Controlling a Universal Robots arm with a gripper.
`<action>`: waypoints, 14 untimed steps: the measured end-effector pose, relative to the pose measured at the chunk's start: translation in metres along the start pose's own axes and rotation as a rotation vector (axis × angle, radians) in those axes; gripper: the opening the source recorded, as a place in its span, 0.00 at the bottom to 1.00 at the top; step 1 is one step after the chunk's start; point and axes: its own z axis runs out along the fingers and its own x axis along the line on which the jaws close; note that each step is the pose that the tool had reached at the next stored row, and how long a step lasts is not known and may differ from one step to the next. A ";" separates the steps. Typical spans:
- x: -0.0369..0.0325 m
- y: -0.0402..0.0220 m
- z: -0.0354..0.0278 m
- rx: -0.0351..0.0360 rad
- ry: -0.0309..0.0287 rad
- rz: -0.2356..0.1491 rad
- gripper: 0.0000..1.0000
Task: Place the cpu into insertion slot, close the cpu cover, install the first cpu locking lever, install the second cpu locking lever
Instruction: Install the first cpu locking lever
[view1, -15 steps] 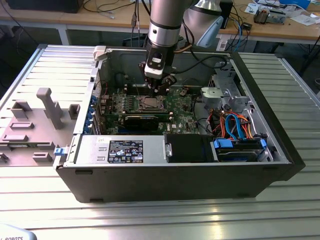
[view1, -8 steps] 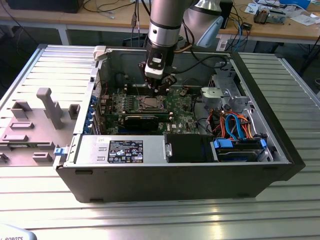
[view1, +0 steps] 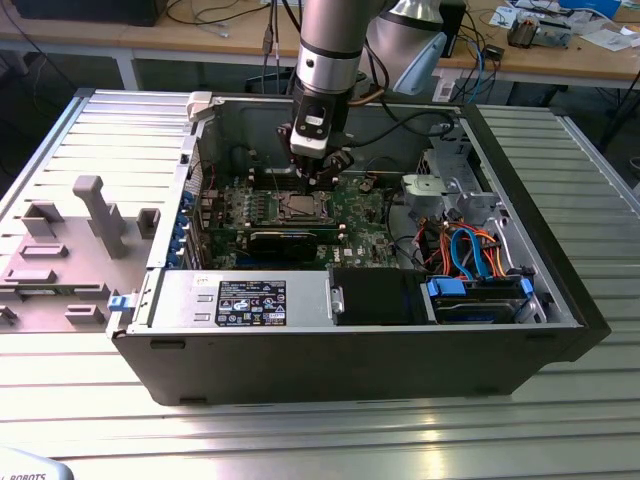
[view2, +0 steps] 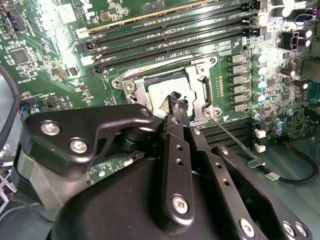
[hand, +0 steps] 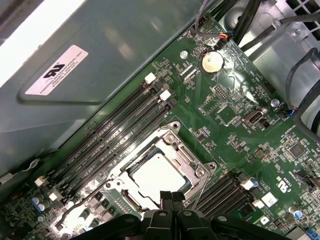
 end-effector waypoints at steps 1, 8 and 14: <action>0.0000 0.0000 0.0000 0.0001 -0.0001 -0.001 0.11; 0.0000 0.0000 0.0000 0.0003 -0.0007 -0.007 0.11; 0.0000 0.0000 0.0000 0.0004 -0.0014 -0.014 0.11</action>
